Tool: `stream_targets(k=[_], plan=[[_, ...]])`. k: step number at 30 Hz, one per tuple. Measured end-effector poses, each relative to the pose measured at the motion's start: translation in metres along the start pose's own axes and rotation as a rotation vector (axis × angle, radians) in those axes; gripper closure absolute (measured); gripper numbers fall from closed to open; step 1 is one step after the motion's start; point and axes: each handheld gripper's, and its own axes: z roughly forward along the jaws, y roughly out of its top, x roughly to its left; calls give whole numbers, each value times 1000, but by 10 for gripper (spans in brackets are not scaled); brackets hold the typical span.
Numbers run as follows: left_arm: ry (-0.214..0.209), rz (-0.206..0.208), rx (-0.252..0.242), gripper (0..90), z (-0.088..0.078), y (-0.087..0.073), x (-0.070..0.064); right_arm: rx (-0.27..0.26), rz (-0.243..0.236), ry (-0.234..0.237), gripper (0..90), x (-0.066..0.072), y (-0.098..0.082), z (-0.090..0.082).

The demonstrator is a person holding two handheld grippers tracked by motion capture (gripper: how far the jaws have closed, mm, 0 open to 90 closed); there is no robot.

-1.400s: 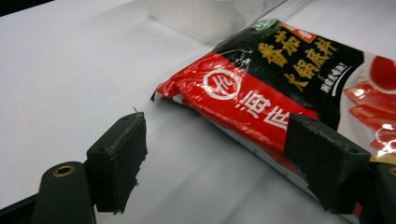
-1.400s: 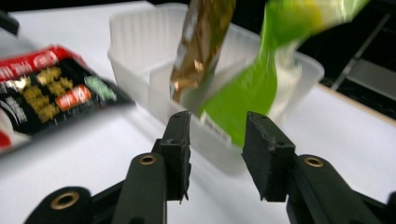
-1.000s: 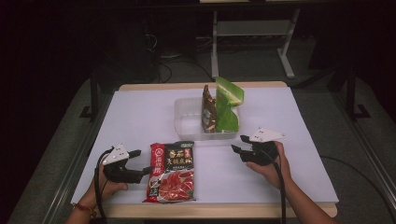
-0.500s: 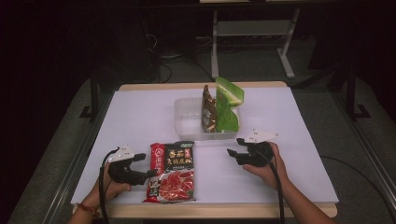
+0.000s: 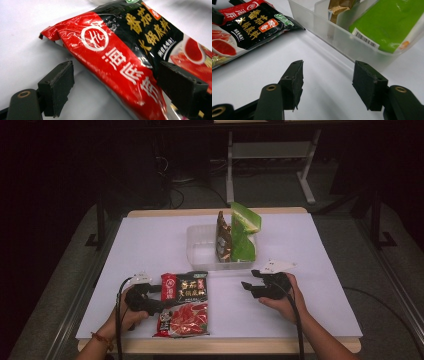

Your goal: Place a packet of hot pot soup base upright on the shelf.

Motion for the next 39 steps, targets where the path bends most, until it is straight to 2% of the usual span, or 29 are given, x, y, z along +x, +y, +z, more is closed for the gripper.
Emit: stream_targets(k=[5,10,13,14,19,21,25,27,30,35,39], plan=[[-10,-34,-5,111,6,6,4,6,-9,9,409,1,-1,0],[11,-20,5,82,13,11,0,17,1,40,396,2,-1,5],[27,-7,11,82,15,12,-2,29,-14,64,385,7,0,9],[34,-13,11,82,16,12,-3,41,-25,79,368,12,1,13],[52,-5,0,82,18,11,-8,59,-22,145,310,29,10,29],[53,-12,-5,83,19,11,-9,58,-15,196,291,40,16,40],[50,-6,-7,96,19,10,-10,102,-15,297,285,63,21,61],[43,-17,-21,119,18,9,-11,121,-6,332,276,69,22,69],[40,-21,-23,125,18,8,-11,131,39,382,262,74,24,81],[23,-33,-24,134,19,9,-12,168,68,401,238,73,28,93],[20,-41,-24,135,19,9,-12,170,71,407,224,75,31,97]])
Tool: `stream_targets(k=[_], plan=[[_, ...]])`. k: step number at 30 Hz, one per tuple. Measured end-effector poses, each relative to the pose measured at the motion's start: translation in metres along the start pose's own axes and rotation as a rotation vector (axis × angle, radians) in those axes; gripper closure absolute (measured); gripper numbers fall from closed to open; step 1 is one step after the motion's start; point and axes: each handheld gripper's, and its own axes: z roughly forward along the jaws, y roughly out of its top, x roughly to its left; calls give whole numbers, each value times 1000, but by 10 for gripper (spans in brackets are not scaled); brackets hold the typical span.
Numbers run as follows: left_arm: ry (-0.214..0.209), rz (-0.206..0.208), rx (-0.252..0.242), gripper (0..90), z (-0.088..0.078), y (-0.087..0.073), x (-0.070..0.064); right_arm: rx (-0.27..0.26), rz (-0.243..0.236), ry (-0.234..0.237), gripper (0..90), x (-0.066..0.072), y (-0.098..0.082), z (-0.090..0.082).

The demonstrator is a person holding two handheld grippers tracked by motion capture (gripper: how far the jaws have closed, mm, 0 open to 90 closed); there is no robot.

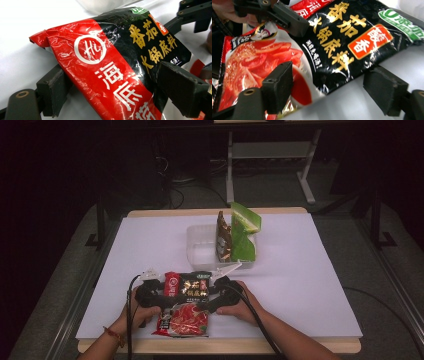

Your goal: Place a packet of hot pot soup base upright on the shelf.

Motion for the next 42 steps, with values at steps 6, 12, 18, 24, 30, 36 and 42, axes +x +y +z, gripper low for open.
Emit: stream_targets(k=[6,12,18,24,30,36,42], plan=[[-6,-30,-17,156,-1,-1,2,-31,31,-21,437,-6,2,-1],[-11,-53,-33,197,-4,-2,6,-103,64,-27,623,-9,0,-7],[-1,-51,-69,229,-12,-1,4,-148,35,-41,697,-5,1,-12],[16,-6,-169,355,-33,4,-3,-206,-23,-67,751,5,7,-27],[15,38,-266,499,-49,14,-10,-267,-91,-116,803,13,13,-45],[23,114,-325,490,-57,22,-23,-335,-129,-137,853,16,15,-62],[6,139,-337,480,-58,24,-27,-353,-173,-135,868,20,13,-67]])
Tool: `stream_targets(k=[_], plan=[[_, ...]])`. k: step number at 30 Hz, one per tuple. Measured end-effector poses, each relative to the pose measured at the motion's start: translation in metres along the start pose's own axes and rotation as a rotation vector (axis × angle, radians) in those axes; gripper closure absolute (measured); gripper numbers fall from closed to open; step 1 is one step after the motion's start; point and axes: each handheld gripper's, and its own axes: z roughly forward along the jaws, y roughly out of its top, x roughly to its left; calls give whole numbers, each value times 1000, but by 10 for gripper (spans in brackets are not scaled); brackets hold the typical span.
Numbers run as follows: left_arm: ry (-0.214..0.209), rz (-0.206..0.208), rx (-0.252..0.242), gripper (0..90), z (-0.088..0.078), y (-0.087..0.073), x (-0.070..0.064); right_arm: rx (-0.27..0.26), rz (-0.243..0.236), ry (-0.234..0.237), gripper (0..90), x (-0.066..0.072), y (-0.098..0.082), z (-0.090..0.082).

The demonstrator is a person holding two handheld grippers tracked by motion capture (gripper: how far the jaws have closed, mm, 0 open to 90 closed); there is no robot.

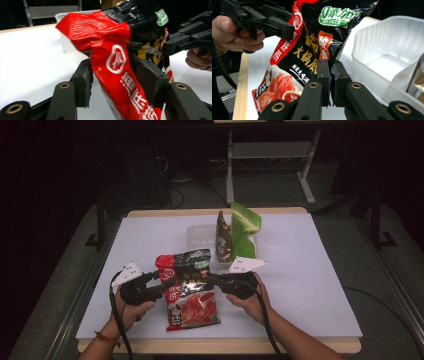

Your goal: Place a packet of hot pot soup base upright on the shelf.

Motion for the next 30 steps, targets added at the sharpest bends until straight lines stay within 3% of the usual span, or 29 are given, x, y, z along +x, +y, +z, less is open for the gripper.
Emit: stream_targets(k=[1,2,3,6,10,11,15,19,22,30], plan=[[-11,5,-4,482,0,1,-2,-4,-36,-3,872,4,3,-1],[-13,32,0,474,2,3,-6,-4,-51,-8,874,6,4,-1],[-13,32,0,465,2,3,-6,-7,-61,-13,877,8,5,-2],[-26,42,-3,452,2,6,-7,-21,-64,-19,882,7,4,-4],[-70,19,11,387,6,1,-4,-28,-72,-22,881,6,3,-7],[-99,19,45,368,12,-5,-5,-29,-77,-22,880,6,2,-8],[-143,33,93,365,23,-9,-10,-35,-75,-14,876,4,1,-9],[-167,56,112,414,28,-7,-13,-34,-85,-14,867,4,1,-9],[-189,45,101,473,27,-3,-10,-32,-89,-10,863,4,2,-10],[-193,59,91,551,26,-2,-12,-23,-112,-11,850,6,4,-11]])
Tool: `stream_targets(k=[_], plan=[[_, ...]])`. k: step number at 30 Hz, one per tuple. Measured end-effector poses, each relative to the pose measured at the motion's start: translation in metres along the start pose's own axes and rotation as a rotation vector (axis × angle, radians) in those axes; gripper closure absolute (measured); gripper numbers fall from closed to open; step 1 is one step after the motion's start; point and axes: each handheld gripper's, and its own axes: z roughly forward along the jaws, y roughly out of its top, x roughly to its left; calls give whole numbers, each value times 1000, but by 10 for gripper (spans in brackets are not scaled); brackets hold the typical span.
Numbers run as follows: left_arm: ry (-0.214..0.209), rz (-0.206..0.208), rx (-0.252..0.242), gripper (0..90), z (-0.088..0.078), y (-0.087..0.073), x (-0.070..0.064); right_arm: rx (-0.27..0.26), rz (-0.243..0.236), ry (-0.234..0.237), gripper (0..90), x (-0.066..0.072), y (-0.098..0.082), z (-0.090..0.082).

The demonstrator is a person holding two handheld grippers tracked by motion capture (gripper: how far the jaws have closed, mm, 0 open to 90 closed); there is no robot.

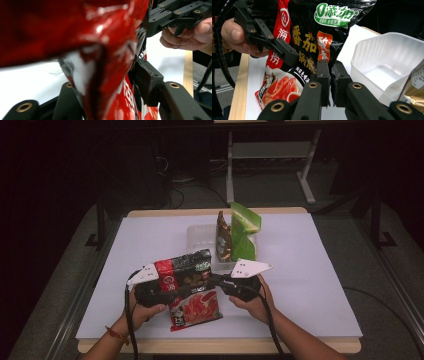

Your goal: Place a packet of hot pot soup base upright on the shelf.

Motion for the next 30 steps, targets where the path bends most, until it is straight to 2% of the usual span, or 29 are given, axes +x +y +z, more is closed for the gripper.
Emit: stream_targets(k=[3,6,10,17,23,29,30], plan=[[-8,-7,-19,617,-2,0,-1,5,-7,-6,834,0,1,0],[1,15,-24,654,-2,-1,-4,11,-10,-17,822,-1,0,0],[-9,6,-28,689,-2,-1,-4,13,-5,-17,817,-2,0,0],[-12,20,-23,706,-4,-1,-5,23,-5,-19,818,-2,0,-1],[-27,4,-33,725,-5,-1,-5,24,-9,-14,809,-2,0,-2],[-42,1,-37,740,-6,-1,-6,45,-16,-40,744,-5,-7,-17],[-41,2,-37,744,-6,-1,-7,52,-11,-52,712,-7,-10,-21]])
